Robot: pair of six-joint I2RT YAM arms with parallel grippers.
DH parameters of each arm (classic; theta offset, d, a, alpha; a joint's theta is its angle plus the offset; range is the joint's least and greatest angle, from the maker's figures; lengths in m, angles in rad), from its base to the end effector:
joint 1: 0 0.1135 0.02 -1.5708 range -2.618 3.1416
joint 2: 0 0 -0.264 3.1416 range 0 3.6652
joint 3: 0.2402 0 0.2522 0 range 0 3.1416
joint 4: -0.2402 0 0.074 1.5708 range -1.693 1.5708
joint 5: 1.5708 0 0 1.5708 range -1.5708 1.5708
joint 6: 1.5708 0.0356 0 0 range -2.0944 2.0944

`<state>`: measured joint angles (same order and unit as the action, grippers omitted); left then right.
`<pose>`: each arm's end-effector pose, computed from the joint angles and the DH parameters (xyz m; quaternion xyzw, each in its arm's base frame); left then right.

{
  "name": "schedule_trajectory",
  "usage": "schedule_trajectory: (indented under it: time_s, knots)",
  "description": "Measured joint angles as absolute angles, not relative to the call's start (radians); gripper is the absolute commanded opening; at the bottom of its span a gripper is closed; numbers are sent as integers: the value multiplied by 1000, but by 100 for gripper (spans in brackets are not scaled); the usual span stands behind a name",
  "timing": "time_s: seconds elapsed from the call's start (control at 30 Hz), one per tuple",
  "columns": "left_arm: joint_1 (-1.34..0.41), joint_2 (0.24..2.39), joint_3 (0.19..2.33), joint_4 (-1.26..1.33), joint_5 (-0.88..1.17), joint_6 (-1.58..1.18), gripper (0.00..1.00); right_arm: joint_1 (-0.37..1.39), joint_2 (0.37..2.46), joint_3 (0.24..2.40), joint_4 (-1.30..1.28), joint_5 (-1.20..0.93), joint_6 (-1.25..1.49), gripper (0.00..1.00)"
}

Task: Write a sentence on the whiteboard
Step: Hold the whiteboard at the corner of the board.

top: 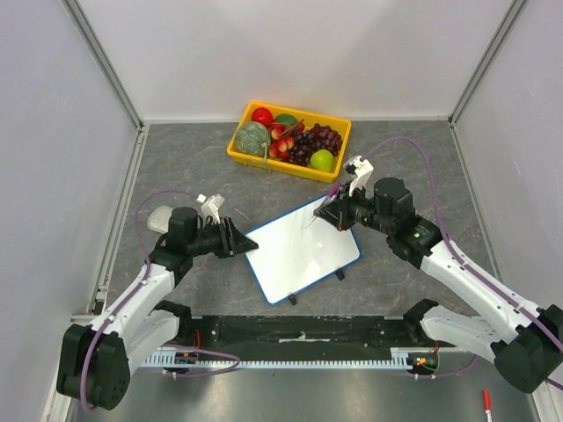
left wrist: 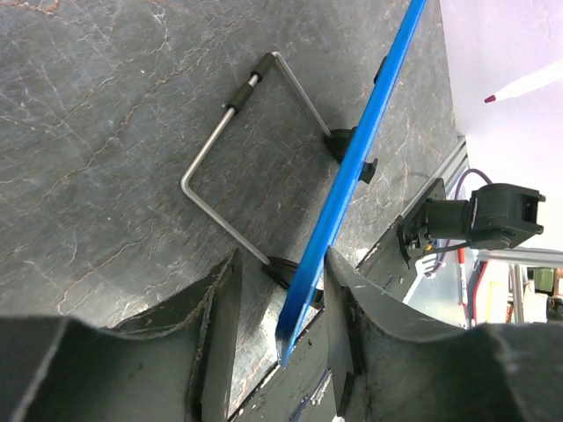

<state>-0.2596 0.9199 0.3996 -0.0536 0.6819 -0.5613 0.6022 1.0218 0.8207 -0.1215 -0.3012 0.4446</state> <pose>0.1757 -0.0699 0.1986 0.0337 0.8424 -0.4491 0.2959 0.1891 0.1428 0.3143 -0.1506 0.7929 0.3942 0.4396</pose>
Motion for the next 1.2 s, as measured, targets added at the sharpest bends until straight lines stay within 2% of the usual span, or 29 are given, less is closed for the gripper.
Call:
schedule_trajectory:
  time_s: [0.13, 0.23, 0.3, 0.57, 0.93, 1.2]
  knots:
    - [-260, 894, 400, -87, 661, -556, 59, 602, 1001, 794, -113, -296, 428, 0]
    - [-260, 867, 400, -111, 648, -556, 71, 602, 995, 780, -104, -290, 418, 0]
    - [-260, 844, 400, -126, 636, -556, 73, 604, 994, 772, -97, -288, 415, 0]
    - [-260, 752, 421, -184, 602, -558, 74, 646, 990, 756, -23, -270, 416, 0]
    - [-260, 736, 482, -263, 600, -556, 75, 780, 977, 704, 75, -157, 416, 0]
    - [-262, 607, 445, -279, 525, -579, 73, 812, 971, 656, 120, -133, 416, 0]
